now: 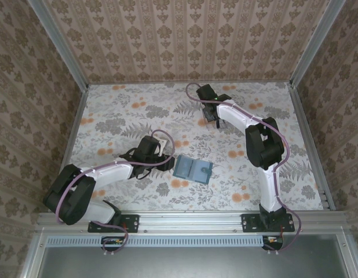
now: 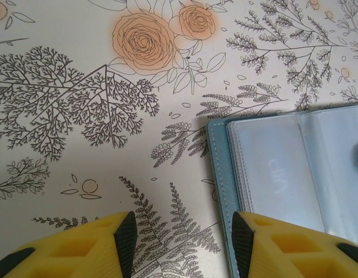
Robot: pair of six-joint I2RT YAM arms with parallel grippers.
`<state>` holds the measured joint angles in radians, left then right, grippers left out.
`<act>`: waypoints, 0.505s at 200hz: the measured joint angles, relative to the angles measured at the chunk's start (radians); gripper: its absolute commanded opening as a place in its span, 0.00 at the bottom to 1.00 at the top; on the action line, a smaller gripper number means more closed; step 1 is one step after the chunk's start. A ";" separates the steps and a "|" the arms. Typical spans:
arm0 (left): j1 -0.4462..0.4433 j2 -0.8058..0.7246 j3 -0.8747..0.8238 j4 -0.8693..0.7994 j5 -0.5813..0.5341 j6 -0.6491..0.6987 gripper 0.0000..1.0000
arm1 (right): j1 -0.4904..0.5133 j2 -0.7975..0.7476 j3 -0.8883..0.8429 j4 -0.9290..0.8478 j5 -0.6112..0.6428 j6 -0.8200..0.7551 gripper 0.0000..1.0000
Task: Put the credit cards into the card holder
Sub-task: Pick up the credit card from the storage box.
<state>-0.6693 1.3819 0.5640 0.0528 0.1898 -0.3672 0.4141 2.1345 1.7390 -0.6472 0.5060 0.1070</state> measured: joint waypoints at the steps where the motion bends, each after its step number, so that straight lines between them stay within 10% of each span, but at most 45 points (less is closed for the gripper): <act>1: 0.000 0.000 0.000 0.000 0.000 0.000 0.51 | 0.000 0.000 0.000 0.000 0.000 0.000 0.57; 101: -0.012 0.031 0.000 0.005 0.008 -0.006 0.51 | 0.003 -0.008 -0.028 0.008 0.077 -0.072 0.53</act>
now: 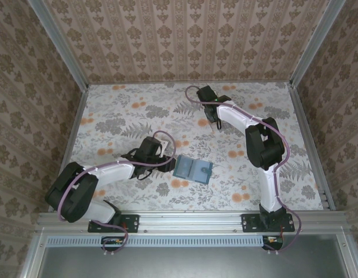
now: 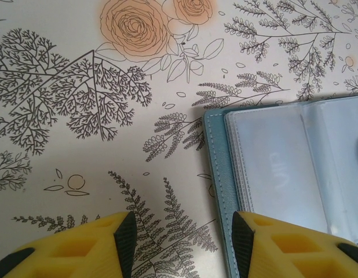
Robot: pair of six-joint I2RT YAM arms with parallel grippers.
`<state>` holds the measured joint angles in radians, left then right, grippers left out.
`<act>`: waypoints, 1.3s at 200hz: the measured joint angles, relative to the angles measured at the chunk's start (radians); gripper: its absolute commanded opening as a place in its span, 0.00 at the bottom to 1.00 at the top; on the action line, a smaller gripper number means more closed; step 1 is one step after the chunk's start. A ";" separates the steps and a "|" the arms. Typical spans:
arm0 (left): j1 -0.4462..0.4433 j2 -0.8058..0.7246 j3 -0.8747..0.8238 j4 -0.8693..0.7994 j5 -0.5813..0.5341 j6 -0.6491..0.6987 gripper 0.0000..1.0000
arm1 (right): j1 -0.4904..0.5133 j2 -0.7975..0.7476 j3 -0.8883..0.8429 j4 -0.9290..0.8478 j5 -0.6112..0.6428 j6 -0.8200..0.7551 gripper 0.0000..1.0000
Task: Put the credit cards into the card holder
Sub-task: Pick up the credit card from the storage box.
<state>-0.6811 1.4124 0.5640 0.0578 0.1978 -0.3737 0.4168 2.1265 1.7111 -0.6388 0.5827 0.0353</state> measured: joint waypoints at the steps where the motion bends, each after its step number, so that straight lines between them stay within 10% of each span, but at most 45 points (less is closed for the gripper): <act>1: 0.000 0.000 0.000 0.000 0.000 0.000 0.51 | 0.000 0.000 0.000 0.000 0.001 0.000 0.53; 152: -0.012 0.042 0.000 0.003 0.005 0.000 0.51 | 0.001 -0.002 0.000 -0.015 0.058 -0.078 0.00; 260: -0.019 0.069 0.016 0.002 0.023 0.000 0.51 | 0.000 -0.196 -0.063 -0.061 -0.051 0.116 0.00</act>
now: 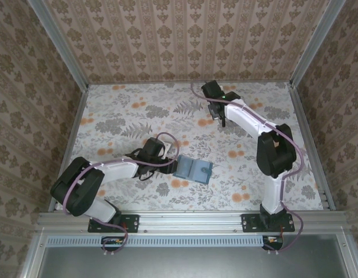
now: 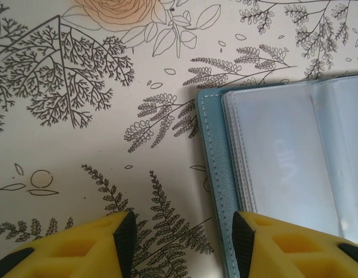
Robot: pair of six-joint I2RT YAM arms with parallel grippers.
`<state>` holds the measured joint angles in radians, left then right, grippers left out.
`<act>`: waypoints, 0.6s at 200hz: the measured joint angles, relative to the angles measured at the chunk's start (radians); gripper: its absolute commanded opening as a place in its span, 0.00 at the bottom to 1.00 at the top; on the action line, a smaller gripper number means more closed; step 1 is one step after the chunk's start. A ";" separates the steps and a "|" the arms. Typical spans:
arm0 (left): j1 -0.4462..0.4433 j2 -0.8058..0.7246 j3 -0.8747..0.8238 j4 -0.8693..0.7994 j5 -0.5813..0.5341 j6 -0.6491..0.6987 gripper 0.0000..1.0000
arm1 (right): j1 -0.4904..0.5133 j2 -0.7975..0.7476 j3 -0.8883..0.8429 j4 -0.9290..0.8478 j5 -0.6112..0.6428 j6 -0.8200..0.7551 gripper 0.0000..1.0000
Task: Put the credit cards into the card holder
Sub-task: Pick up the credit card from the storage box, then place the credit card in the storage box.
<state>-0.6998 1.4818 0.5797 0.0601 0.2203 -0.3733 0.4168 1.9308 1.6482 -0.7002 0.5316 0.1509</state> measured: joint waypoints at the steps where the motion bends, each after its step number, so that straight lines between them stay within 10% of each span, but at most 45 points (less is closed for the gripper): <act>1: 0.000 0.000 0.000 0.000 0.000 0.000 0.51 | 0.000 -0.003 -0.003 0.000 -0.002 0.003 0.00; 120: 0.000 0.005 0.011 -0.004 0.019 0.000 0.51 | -0.010 -0.515 -0.655 0.264 -0.576 0.697 0.00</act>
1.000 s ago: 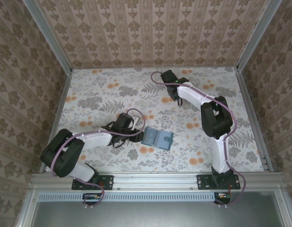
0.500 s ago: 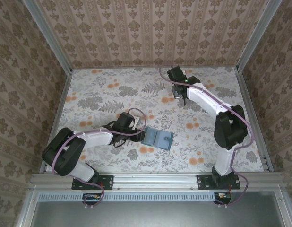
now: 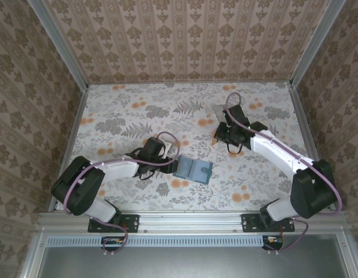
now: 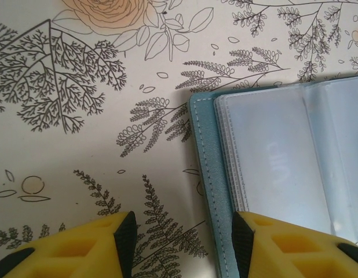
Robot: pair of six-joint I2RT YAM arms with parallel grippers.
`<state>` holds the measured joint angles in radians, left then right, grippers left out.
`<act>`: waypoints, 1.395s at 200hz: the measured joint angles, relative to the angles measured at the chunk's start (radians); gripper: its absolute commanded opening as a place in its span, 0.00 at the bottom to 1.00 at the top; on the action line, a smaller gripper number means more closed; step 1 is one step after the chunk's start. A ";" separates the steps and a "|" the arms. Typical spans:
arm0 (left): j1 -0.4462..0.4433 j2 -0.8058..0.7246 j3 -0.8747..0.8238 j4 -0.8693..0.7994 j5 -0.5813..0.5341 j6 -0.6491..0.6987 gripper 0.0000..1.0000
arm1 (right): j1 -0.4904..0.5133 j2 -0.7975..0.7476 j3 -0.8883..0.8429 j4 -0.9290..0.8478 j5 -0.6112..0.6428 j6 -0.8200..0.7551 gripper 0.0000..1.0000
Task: Put the credit cards into the card holder
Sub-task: Place the credit card in the storage box.
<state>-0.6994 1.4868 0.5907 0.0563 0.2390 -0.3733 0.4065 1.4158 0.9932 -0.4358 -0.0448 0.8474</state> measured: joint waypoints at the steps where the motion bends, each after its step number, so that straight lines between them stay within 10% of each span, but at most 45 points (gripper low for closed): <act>1: 0.000 0.000 0.000 0.000 0.001 0.000 0.51 | 0.000 -0.003 -0.006 0.003 -0.006 0.006 0.00; 90: 0.002 0.018 0.006 0.006 0.039 0.001 0.51 | 0.033 -0.291 -0.420 0.298 -0.308 0.564 0.00; 182: 0.002 -0.003 0.006 0.027 0.053 0.024 0.51 | 0.033 -0.293 -0.484 0.412 -0.420 0.651 0.00; 227: 0.002 -0.017 0.005 0.027 0.052 0.031 0.51 | 0.006 -0.274 -0.393 0.311 -0.402 0.526 0.00; 279: 0.002 -0.039 0.004 0.026 0.049 0.031 0.51 | -0.127 -0.126 0.023 0.087 -0.230 -0.070 0.00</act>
<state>-0.6971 1.4475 0.5949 0.0826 0.2882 -0.3428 0.2794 1.2900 1.0164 -0.3492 -0.2745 0.7773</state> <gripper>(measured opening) 0.507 0.060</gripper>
